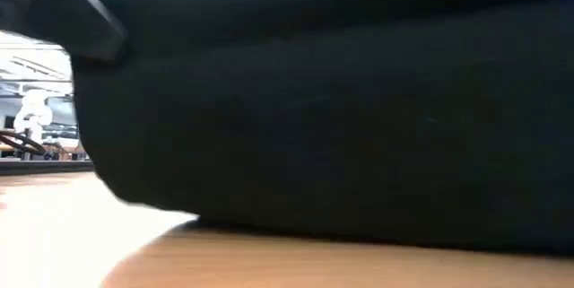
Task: Roll towel
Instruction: Roll the black microfiber towel
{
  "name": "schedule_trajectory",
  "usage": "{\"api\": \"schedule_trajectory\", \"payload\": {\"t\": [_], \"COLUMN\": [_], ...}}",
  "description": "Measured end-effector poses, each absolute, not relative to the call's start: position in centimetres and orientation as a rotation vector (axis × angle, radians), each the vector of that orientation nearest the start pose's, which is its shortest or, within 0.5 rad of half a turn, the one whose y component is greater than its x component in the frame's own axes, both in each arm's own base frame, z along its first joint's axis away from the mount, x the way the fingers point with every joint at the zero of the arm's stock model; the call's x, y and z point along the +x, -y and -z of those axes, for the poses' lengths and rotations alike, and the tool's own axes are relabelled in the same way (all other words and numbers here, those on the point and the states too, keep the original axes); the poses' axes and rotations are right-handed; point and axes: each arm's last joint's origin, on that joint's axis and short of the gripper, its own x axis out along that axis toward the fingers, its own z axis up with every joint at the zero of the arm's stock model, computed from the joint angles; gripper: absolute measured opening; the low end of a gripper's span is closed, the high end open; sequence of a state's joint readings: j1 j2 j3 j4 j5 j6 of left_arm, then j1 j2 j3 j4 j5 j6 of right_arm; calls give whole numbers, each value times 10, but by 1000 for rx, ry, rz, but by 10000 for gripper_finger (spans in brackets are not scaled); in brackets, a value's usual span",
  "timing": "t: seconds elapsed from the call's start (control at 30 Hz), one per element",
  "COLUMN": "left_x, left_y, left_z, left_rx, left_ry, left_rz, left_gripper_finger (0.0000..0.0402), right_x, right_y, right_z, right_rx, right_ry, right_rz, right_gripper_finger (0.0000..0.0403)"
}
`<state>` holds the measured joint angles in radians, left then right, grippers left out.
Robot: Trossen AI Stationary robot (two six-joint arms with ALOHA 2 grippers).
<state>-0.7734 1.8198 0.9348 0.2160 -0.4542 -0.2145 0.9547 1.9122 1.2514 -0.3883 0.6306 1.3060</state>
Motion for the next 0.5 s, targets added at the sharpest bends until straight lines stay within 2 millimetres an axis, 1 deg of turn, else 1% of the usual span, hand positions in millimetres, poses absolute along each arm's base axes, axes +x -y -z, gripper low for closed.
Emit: {"api": "schedule_trajectory", "payload": {"t": [0.1, 0.17, 0.3, 0.5], "left_x": [268, 270, 274, 286], "left_y": [247, 247, 244, 233], "left_z": [-142, -137, -135, -135], "left_rx": [105, 40, -41, -132], "left_ry": [-596, -628, -654, -692], "left_rz": [289, 318, 326, 370], "left_gripper_finger": [7, 7, 7, 7], "right_x": [239, 241, 241, 238], "right_y": [-312, -315, -320, -322], "right_z": [-164, -158, -147, -145], "right_rx": [629, 689, 730, 741], "right_ry": [-774, -789, -845, -884], "right_rz": [191, 197, 188, 181], "right_gripper_finger": [0, 0, 0, 0]}}
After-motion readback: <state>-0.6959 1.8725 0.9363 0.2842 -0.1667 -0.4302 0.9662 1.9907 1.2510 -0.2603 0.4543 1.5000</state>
